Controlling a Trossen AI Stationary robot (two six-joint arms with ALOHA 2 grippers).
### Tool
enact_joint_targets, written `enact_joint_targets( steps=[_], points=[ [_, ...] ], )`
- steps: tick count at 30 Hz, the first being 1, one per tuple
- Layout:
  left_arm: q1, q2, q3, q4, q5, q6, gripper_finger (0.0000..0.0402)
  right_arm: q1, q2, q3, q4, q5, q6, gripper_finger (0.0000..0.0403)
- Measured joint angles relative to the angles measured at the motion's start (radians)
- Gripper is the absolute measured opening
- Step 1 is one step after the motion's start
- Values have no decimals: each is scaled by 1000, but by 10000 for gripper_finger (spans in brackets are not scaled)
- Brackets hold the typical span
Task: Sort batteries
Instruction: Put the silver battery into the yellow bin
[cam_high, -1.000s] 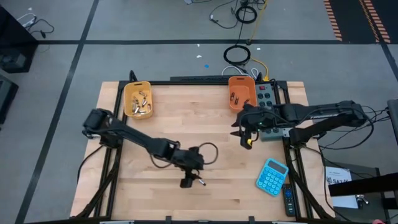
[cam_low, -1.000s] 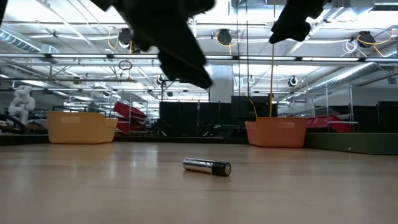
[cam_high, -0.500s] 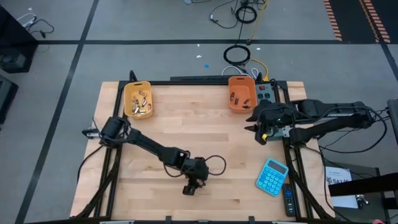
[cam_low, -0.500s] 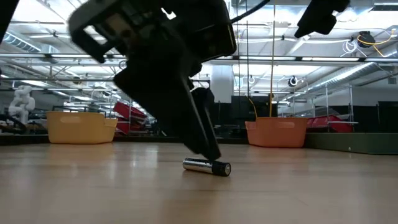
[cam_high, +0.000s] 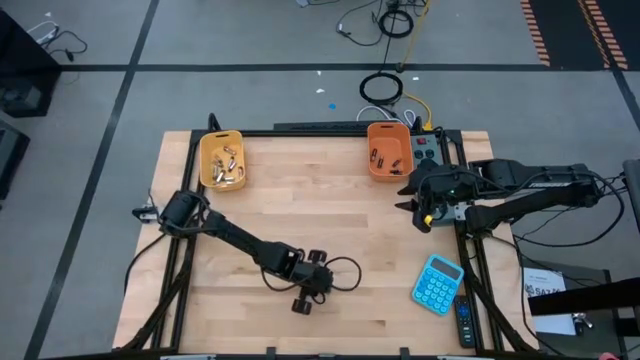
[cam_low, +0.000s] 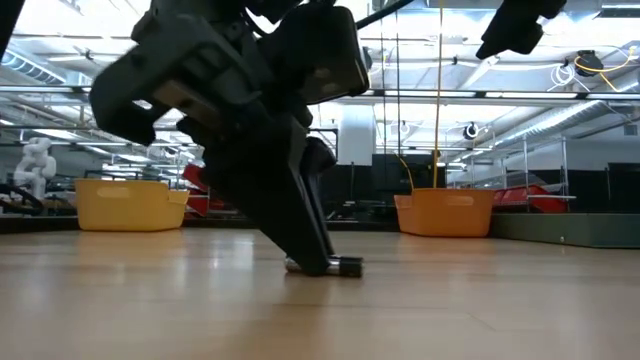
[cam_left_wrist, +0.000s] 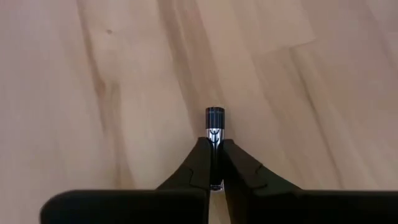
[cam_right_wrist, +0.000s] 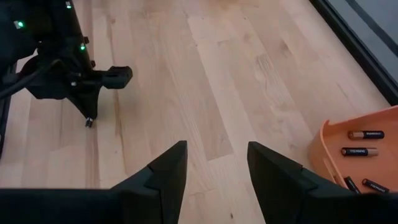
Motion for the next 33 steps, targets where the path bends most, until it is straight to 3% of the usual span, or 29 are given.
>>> enact_joint_targets(
  steps=[12,18,28,33],
  points=[
    [70,-21,-3,-89,50,-188,22,-1,0,0,3,2,-17,160],
    [170,-112,-14,-191,-177,-165,22,-2,0,0,4,28,-17,160],
    [371,-329,-64,-387,-240,-68,21,-2,0,0,5,81,-15,160],
    [526,-462,-149,-611,-302,-82,20,-2,0,0,5,106,11,160]
  ],
)
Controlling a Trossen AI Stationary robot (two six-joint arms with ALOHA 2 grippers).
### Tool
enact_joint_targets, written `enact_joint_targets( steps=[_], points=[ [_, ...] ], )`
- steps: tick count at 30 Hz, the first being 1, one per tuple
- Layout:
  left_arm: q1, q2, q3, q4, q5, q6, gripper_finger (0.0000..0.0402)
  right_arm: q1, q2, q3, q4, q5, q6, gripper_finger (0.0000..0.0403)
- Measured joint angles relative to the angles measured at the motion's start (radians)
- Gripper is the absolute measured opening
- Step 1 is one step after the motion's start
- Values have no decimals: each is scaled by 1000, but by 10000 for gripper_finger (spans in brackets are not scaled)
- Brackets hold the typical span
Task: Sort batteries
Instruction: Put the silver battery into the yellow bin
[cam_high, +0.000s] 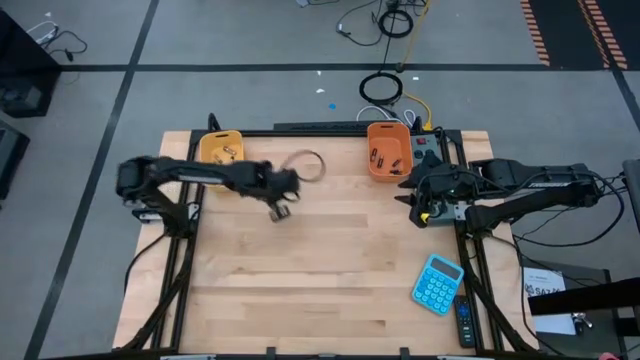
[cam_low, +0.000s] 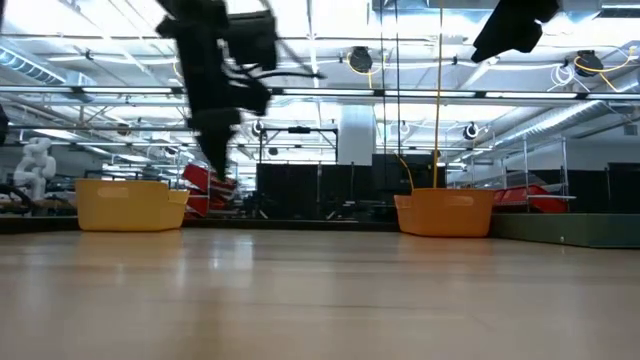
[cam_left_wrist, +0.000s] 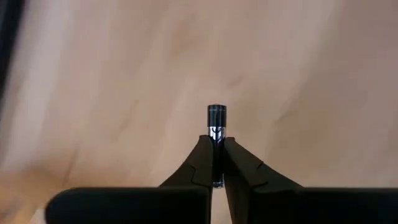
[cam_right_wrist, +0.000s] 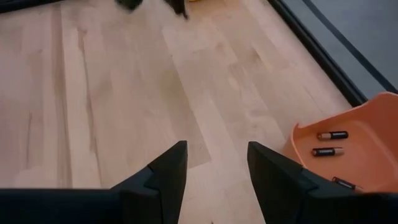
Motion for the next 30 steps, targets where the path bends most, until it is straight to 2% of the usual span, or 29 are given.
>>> enact_joint_targets(
  steps=[3,4,9,13,15,16,19,22,24,27,30],
  points=[
    [102,-108,-72,-72,2,-22,19,0,2,0,2,24,3,160],
    [137,-143,-94,-91,2,-38,6,0,2,0,3,27,4,160],
    [302,-309,-173,-151,-45,-158,1,-2,8,0,25,29,6,160],
    [390,-392,-192,-158,-46,-143,1,-2,16,0,43,51,6,160],
    [417,-412,-192,-160,-18,-136,1,-2,24,0,58,53,6,160],
    [424,-421,-192,-160,33,-133,1,-2,25,0,59,51,6,160],
    [393,-454,-170,-214,156,-110,17,-2,32,0,56,46,14,160],
    [317,-474,-136,-342,160,-132,37,-2,37,0,54,45,15,160],
    [246,-487,-108,-398,164,-132,42,-2,39,0,55,45,7,160],
    [119,-481,-103,-496,231,-153,44,-2,42,0,67,45,-15,160],
    [12,-480,-121,-515,322,-269,45,-2,42,0,101,44,-22,160]
  ],
)
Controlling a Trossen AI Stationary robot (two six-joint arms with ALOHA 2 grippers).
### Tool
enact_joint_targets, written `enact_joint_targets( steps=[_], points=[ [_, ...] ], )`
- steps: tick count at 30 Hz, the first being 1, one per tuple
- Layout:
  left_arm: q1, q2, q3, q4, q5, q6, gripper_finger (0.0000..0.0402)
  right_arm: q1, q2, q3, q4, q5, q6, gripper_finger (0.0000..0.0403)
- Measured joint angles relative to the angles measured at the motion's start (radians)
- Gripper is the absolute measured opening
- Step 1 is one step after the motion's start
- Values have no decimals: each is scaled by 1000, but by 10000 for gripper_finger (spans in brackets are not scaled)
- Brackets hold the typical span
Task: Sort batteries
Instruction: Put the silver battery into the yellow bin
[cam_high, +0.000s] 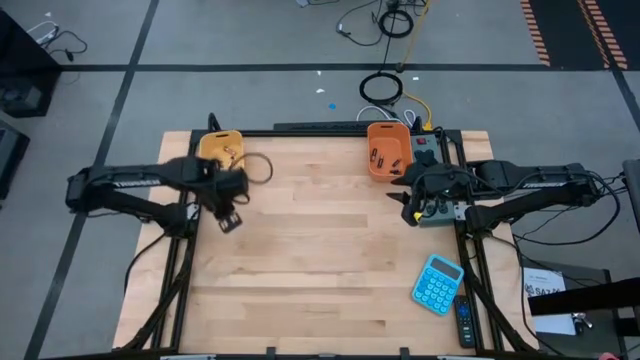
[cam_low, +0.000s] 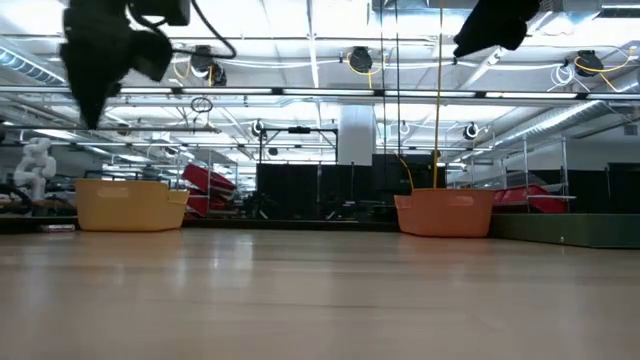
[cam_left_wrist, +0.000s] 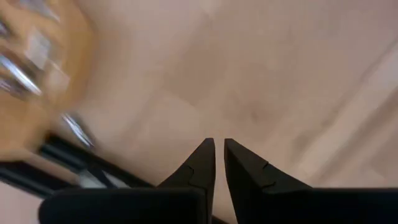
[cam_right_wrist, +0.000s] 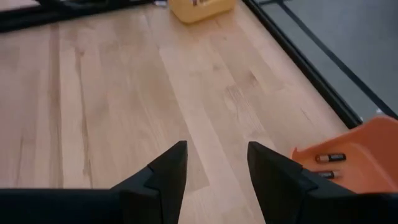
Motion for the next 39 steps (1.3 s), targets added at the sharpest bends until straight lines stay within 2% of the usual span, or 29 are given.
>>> enact_joint_targets(
  steps=[2,4,7,12,17,21,26,30,35,39],
  points=[
    [-49,2,-33,-1,25,-123,46,0,0,0,26,0,-8,160],
    [-70,1,-70,-4,6,-223,46,0,0,0,58,0,-17,160],
    [-66,2,-127,14,-11,-303,52,0,0,0,100,0,-33,160],
    [-61,17,-205,124,-7,-432,104,0,0,0,117,-8,-44,160],
    [-61,103,-232,178,-3,-486,170,0,0,0,107,-35,-32,160],
    [-61,195,-235,185,-14,-491,196,0,0,0,92,-58,-27,160],
    [-61,283,-235,181,-65,-491,201,0,0,0,87,-58,-24,160],
    [-50,299,-235,180,-101,-491,201,0,0,0,78,-58,-13,160],
    [-2,271,-240,191,-128,-445,202,1,0,0,78,-58,-12,160],
    [62,193,-295,207,-116,-435,202,1,0,0,73,-58,3,160]
  ],
)
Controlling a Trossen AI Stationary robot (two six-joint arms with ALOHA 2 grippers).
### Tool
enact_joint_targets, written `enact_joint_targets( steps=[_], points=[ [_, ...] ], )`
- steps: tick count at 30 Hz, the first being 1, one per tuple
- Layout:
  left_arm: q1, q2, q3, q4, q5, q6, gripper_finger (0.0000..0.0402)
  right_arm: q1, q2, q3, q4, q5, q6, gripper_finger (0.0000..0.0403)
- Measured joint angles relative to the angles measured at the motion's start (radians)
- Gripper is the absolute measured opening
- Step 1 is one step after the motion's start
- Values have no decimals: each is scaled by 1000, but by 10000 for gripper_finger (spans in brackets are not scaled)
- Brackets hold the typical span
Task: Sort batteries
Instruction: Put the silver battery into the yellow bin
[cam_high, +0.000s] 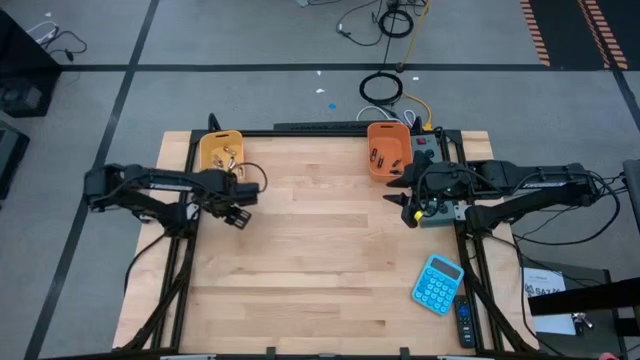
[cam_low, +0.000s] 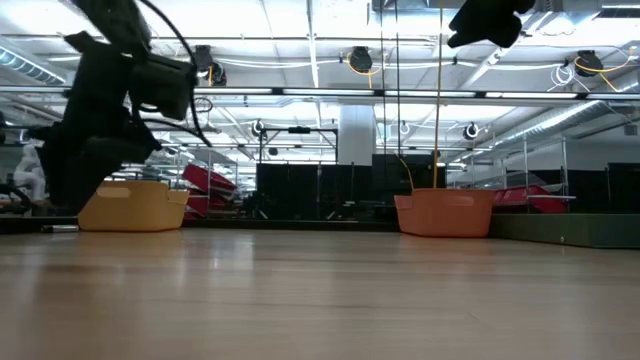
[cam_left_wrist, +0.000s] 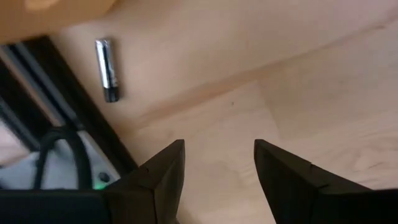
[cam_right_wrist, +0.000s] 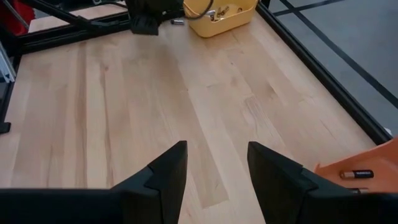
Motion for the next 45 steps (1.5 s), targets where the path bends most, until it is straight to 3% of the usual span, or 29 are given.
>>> enact_joint_targets(
  steps=[7,12,18,27,35,45],
  points=[
    [104,-182,-117,78,39,-32,201,0,0,0,-12,1,7,160],
    [148,-219,-121,81,-36,-30,201,0,8,0,-12,5,-3,160],
    [176,-213,-121,87,-65,100,201,0,31,0,-11,5,-3,160],
    [260,-205,-121,88,-126,103,201,0,51,0,-6,1,-1,160],
    [336,-99,-121,96,-149,140,201,0,50,0,7,1,2,160],
    [413,-37,-130,167,-108,211,201,0,50,0,7,-25,24,160]
  ],
)
